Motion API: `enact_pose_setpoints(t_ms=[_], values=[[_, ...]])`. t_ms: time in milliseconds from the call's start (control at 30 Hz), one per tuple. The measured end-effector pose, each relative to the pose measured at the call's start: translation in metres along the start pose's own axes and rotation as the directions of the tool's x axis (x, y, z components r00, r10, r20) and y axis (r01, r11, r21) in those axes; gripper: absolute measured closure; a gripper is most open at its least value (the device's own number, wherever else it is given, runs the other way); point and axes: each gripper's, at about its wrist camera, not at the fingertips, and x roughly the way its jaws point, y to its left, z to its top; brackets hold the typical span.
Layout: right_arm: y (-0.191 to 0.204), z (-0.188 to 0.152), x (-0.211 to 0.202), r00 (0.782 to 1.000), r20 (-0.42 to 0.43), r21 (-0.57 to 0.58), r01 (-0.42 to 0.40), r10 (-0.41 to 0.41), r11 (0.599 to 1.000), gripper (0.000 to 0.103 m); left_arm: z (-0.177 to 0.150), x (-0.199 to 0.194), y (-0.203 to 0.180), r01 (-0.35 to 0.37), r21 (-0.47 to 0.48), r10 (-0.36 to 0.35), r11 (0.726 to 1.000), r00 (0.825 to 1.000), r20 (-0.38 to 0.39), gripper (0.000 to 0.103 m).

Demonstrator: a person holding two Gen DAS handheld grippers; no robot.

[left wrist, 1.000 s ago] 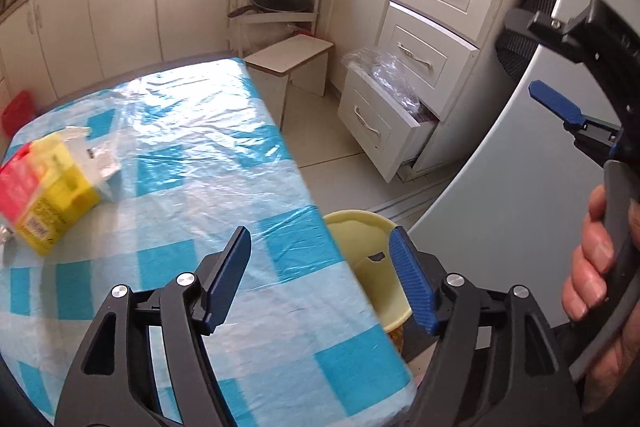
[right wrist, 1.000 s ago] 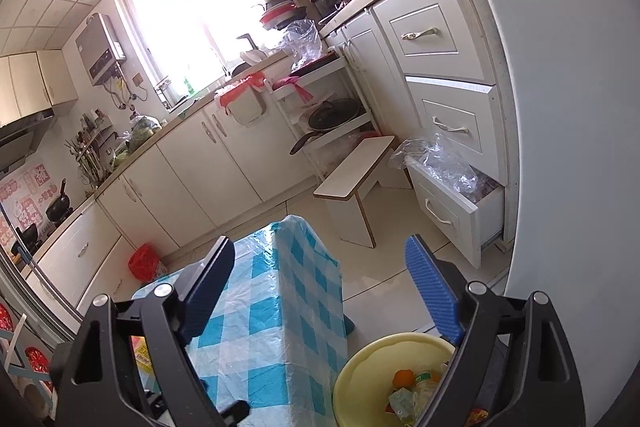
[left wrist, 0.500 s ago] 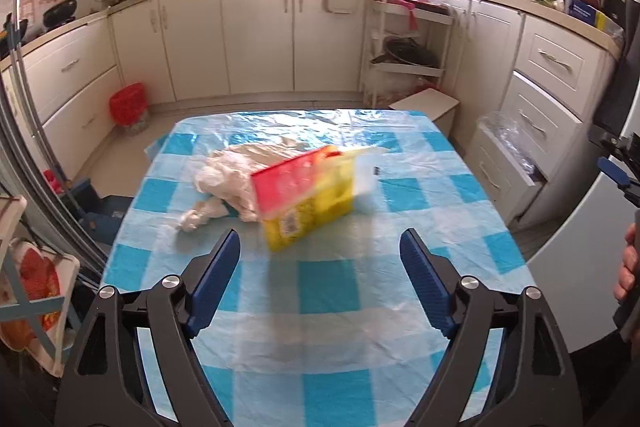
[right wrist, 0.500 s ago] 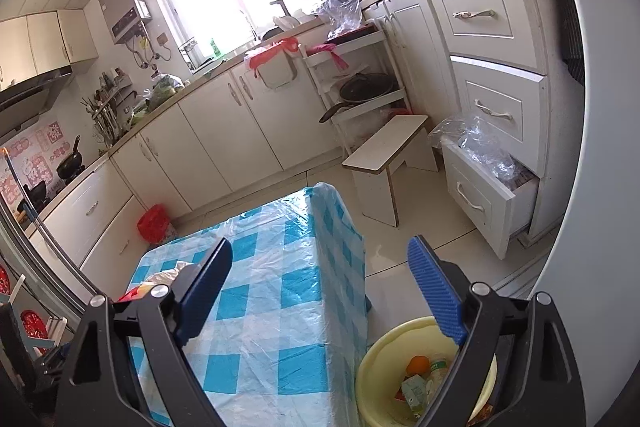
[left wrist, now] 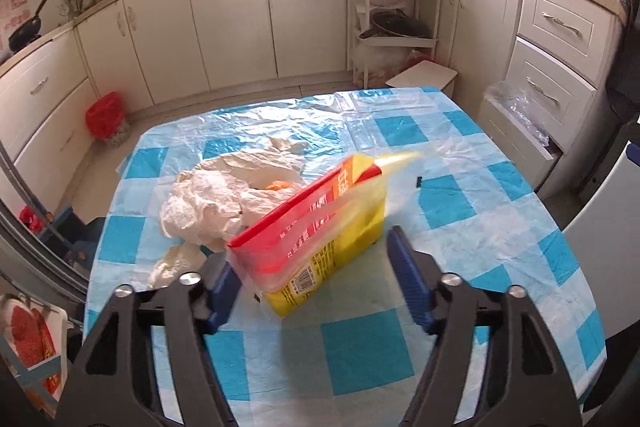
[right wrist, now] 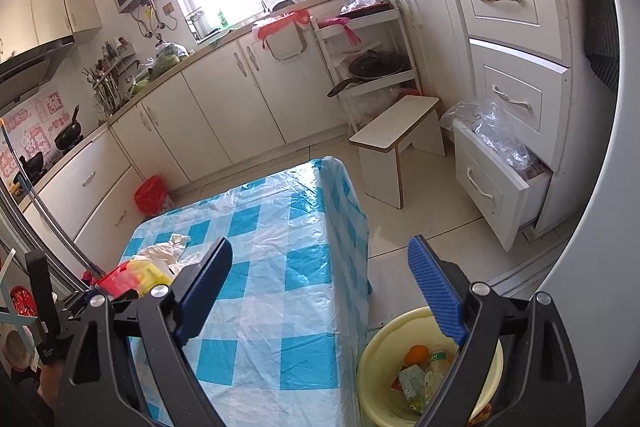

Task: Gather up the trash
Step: 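Bring both open tools back over the table, then grasp the red-and-yellow snack packet with the left tool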

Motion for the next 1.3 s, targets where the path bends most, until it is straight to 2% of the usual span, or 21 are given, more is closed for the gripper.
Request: enact_pose_setpoints(t_ms=[33,67,100,233,333,433,500,567,667,700,800,867,933,1033,1167,1300], values=[[0.002,0.000,0.001,1.000,-0.005,-0.004,-0.002,0.002,1.000,0.017,-0.001,0.001,-0.002,0.017,-0.005,-0.017,1.000,1.000,-0.015,0.074],[0.004,-0.001,0.002,1.000,-0.009,-0.008,-0.004,0.004,1.000,0.017,-0.004,0.002,-0.005,0.026,-0.010,-0.026,1.000,0.999,-0.032,0.086],[0.006,-0.001,0.004,1.000,-0.014,-0.011,-0.007,0.006,1.000,0.017,-0.006,0.002,-0.005,0.036,-0.019,-0.037,0.999,0.998,-0.045,0.093],[0.013,-0.001,0.006,0.999,-0.024,-0.005,-0.027,0.027,1.000,0.017,-0.020,-0.011,0.004,0.093,-0.089,-0.099,0.992,0.993,-0.067,0.100],[0.024,-0.002,0.010,0.998,-0.037,-0.018,-0.044,0.043,0.999,0.017,-0.035,-0.028,0.018,0.106,-0.152,-0.119,0.983,0.990,-0.079,0.100],[0.039,-0.006,0.017,0.997,-0.058,-0.045,-0.059,0.056,0.997,0.017,-0.055,-0.047,0.023,0.106,-0.135,-0.118,0.985,0.989,-0.091,0.100],[0.051,-0.011,0.024,0.994,-0.089,-0.070,-0.072,0.066,0.995,0.017,-0.065,-0.057,0.035,0.130,-0.176,-0.149,0.976,0.984,-0.098,0.100],[0.066,-0.017,0.034,0.989,-0.131,-0.104,-0.087,0.073,0.991,0.017,-0.070,-0.063,0.053,0.159,-0.254,-0.188,0.954,0.977,-0.096,0.100],[0.094,-0.030,0.047,0.979,-0.185,-0.176,-0.114,0.081,0.978,0.017,-0.078,-0.066,0.090,0.184,-0.405,-0.242,0.895,0.966,-0.095,0.100],[0.105,-0.035,0.053,0.976,-0.203,-0.207,-0.124,0.081,0.970,0.017,-0.082,-0.064,0.101,0.182,-0.439,-0.248,0.880,0.964,-0.098,0.099],[0.137,-0.050,0.067,0.967,-0.239,-0.296,-0.155,0.084,0.943,0.017,-0.093,-0.062,0.117,0.156,-0.473,-0.233,0.867,0.966,-0.110,0.099],[0.160,-0.059,0.075,0.962,-0.257,-0.357,-0.182,0.091,0.916,0.017,-0.101,-0.057,0.122,0.159,-0.498,-0.251,0.852,0.960,-0.122,0.093],[0.181,-0.066,0.083,0.957,-0.270,-0.408,-0.212,0.104,0.888,0.017,-0.105,-0.053,0.124,0.158,-0.513,-0.258,0.844,0.958,-0.129,0.078],[0.211,-0.074,0.098,0.949,-0.293,-0.480,-0.251,0.116,0.841,0.017,-0.108,-0.050,0.126,0.172,-0.522,-0.273,0.835,0.954,-0.122,0.066],[0.238,-0.084,0.119,0.947,-0.300,-0.560,-0.270,0.112,0.783,0.017,-0.108,-0.045,0.126,0.183,-0.525,-0.284,0.831,0.952,-0.117,0.065],[0.246,-0.087,0.146,0.941,-0.326,-0.572,-0.275,0.094,0.773,0.017,-0.107,-0.038,0.126,0.183,-0.533,-0.291,0.826,0.948,-0.125,0.065]])
